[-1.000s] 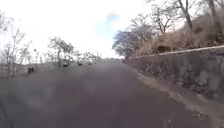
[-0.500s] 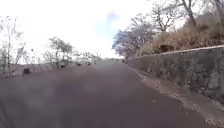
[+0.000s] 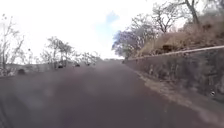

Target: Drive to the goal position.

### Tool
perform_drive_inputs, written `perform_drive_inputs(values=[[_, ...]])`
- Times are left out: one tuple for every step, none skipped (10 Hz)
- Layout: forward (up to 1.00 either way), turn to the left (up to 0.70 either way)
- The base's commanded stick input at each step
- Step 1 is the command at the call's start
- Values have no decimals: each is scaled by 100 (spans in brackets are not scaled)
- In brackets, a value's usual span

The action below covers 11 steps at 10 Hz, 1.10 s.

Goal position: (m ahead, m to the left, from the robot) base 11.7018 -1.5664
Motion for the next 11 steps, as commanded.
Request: perform_drive_inputs(values=[[70,0],[70,0],[70,0],[70,2],[70,2],[70,2],[70,3],[70,2],[70,0],[70,0],[70,0]])
